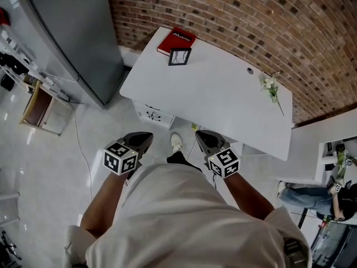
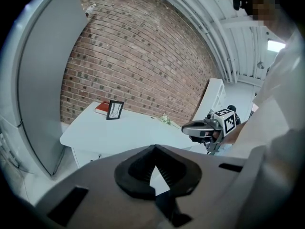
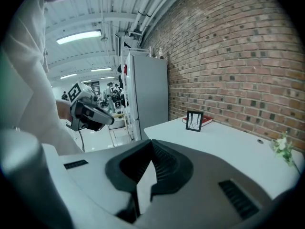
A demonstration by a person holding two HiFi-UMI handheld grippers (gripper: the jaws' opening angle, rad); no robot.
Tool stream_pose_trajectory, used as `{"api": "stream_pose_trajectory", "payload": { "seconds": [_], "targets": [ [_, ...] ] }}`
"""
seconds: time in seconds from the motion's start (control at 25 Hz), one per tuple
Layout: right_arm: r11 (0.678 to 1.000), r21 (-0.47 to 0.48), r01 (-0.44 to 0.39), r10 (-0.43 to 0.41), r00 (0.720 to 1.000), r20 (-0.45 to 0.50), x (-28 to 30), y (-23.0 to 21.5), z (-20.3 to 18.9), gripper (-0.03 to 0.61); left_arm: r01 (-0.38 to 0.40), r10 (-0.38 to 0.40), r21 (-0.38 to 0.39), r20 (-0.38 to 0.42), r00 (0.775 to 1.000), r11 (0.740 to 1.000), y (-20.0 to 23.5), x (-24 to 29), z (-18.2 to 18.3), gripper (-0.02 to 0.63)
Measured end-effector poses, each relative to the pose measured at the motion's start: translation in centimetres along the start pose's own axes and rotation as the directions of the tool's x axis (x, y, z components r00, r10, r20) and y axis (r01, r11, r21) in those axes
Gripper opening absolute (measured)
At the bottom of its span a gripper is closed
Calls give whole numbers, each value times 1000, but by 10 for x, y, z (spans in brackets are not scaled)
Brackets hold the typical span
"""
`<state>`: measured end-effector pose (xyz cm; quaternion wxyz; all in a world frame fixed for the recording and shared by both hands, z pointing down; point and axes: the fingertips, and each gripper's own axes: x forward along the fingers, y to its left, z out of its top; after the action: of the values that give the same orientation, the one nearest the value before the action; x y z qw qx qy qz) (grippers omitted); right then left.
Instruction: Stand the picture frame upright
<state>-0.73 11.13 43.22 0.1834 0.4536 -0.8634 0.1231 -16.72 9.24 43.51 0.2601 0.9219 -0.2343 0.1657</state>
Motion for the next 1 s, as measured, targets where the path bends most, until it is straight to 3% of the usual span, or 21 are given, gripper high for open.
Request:
{"api": "stream_pose_trajectory", "payload": {
  "seconds": [1.0],
  "targets": [
    [1000,-1,9,-9,1000,4,-17,-8,-5,5,3,-3,-2,-4,1000,1000,-12,13,-2,-6]
  ]
}}
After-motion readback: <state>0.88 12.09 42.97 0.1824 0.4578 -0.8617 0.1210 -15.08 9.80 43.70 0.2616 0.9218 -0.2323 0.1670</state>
